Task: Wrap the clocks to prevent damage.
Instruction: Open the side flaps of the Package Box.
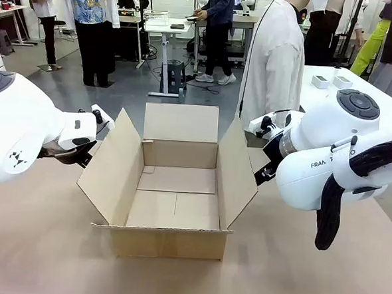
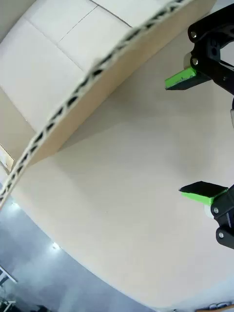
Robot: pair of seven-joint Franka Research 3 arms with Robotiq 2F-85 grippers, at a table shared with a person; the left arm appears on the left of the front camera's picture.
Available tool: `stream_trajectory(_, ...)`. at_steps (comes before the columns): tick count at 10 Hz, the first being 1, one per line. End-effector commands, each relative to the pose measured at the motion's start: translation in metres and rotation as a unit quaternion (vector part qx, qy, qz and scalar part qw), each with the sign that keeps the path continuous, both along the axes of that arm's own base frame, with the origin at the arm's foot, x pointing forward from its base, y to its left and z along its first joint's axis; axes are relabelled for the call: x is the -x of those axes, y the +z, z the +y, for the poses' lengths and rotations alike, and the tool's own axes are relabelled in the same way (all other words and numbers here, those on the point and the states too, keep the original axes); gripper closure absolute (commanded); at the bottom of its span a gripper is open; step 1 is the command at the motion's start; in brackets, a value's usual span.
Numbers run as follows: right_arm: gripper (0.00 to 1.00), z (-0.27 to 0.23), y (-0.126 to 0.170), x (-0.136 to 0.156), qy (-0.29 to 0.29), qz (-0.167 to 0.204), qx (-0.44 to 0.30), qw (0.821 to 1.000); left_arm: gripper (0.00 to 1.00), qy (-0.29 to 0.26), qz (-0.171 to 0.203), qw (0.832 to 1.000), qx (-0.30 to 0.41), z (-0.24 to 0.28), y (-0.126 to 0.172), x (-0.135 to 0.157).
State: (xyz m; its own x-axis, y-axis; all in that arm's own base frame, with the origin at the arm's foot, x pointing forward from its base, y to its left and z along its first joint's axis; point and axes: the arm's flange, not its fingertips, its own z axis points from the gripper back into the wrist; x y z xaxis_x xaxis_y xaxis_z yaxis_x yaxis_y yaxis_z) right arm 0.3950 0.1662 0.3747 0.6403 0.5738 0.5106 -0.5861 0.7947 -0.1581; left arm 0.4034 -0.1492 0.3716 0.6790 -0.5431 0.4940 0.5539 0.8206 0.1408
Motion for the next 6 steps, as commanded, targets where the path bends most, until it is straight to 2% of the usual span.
stream_trajectory(1, 0.00, 0.0000, 0.0000, 0.0000, 0.000, 0.000, 0.000, 1.000, 0.00, 0.000, 0.000, 1.000, 0.000, 0.0000, 0.0000, 0.0000)
stream_trajectory(6, 0.00, 0.0000, 0.0000, 0.0000, 0.000, 0.000, 0.000, 1.000, 0.00, 0.000, 0.000, 1.000, 0.000, 0.0000, 0.0000, 0.0000)
